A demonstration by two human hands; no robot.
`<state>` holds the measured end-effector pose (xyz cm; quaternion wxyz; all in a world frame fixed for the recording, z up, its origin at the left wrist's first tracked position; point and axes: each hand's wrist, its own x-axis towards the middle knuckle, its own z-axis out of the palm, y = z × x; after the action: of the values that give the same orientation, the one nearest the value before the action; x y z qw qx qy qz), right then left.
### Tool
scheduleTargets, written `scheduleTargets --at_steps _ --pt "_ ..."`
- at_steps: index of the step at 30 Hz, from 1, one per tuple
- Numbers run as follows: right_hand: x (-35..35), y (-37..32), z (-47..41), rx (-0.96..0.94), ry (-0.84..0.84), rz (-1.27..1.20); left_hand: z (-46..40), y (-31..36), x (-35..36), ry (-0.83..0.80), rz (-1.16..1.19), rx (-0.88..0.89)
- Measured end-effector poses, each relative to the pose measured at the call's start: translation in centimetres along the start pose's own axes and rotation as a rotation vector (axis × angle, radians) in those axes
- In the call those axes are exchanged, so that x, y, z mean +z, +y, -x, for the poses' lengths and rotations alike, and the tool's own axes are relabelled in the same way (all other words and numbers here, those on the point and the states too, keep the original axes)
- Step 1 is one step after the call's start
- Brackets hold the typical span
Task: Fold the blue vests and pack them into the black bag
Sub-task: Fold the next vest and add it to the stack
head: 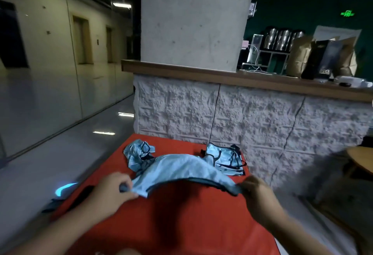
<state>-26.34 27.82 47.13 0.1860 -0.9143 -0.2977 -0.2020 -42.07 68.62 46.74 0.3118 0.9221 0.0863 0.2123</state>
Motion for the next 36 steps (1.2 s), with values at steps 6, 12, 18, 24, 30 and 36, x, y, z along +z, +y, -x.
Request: scheduleTargets --at_steps 6,12,18,24,30,36 --pt "4.3 3.2 6.9 0.026 -0.218 -0.083 5.0 -5.2 4.0 -0.250 0.026 -0.108" --pt "4.1 2.5 6.1 0.024 -0.333 -0.058 3.4 -4.7 5.2 -0.331 0.078 -0.085" --pt "6.2 1.4 4.7 0.092 -0.500 -0.073 2.9 -6.1 7.3 -0.368 0.142 -0.102" --pt "8.1 2.6 3.3 0.178 -0.555 -0.118 1.3 -7.1 9.0 -0.322 0.230 -0.150" --pt "9.6 4.4 0.1 0.203 -0.571 -0.160 -1.7 -8.6 10.9 -0.306 0.331 -0.166" --pt "14.2 8.3 -7.1 0.209 -0.454 -0.113 -9.3 -10.7 13.2 -0.121 0.309 -0.141"
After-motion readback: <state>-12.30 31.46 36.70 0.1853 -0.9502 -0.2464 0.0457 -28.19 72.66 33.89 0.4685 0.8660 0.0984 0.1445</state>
